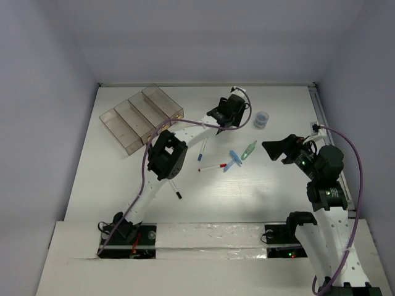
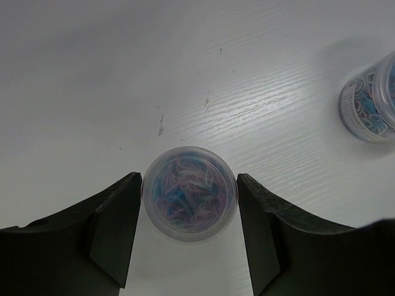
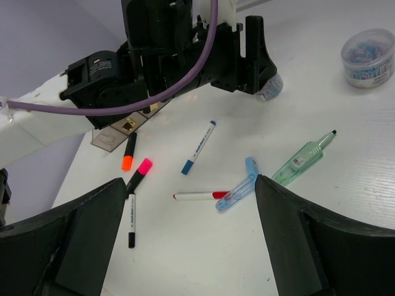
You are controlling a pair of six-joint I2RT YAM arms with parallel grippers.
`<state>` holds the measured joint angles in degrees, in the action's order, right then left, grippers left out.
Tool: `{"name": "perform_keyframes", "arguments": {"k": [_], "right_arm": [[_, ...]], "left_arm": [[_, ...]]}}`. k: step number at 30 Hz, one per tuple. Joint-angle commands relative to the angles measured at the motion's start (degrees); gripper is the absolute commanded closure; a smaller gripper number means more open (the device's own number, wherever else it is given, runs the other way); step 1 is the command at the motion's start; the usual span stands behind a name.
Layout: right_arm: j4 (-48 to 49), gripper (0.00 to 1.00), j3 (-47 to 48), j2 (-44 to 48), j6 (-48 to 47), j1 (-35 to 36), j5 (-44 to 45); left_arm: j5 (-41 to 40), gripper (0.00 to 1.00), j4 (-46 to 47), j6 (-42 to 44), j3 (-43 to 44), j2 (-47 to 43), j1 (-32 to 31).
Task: Sort the stationery into containers
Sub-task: Pick up the stationery from the center of the board, then place the stationery in the storage box.
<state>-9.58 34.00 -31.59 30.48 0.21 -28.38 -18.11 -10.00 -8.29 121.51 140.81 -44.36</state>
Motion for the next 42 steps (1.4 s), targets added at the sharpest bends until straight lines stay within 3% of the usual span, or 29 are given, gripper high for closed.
{"name": "perform_keyframes", "arguments": {"k": [1,5,11,23,29,33,42], "right_arm": [[2.73,0.09,0.81,0.13,-0.16,0.50,-0.36],[2.82,0.09,0.72,0.30,0.02,0.50,-0.18],[3.43,0.09,-0.33,0.30,0.02,1.55,0.43],[8.62,0.08,-7.63,0.05,1.51,4.45,2.45],[11.95,0.08,-10.35,-2.68,1.95,5.77,1.57],[13.62,0.08,-11.06,-4.79,1.69,6.38,1.22],[14.51,0.07,-11.50,-5.93,1.69,6.91,0.43]], "left_arm": [[-2.19,0.71,-0.11,1.96,0.21,-9.48,0.06],[-1.32,0.73,-0.98,2.67,1.00,-16.33,1.73],[0.27,0.76,-4.24,1.97,-0.74,-24.87,9.28],[3.52,0.77,-0.64,-1.02,-26.93,-43.67,34.31],[4.21,0.76,4.28,-1.90,-39.58,-50.10,43.38],[4.40,0.76,5.78,-2.25,-43.11,-49.76,45.85],[7.73,0.76,9.11,-2.43,-42.15,-43.70,46.91]]}}
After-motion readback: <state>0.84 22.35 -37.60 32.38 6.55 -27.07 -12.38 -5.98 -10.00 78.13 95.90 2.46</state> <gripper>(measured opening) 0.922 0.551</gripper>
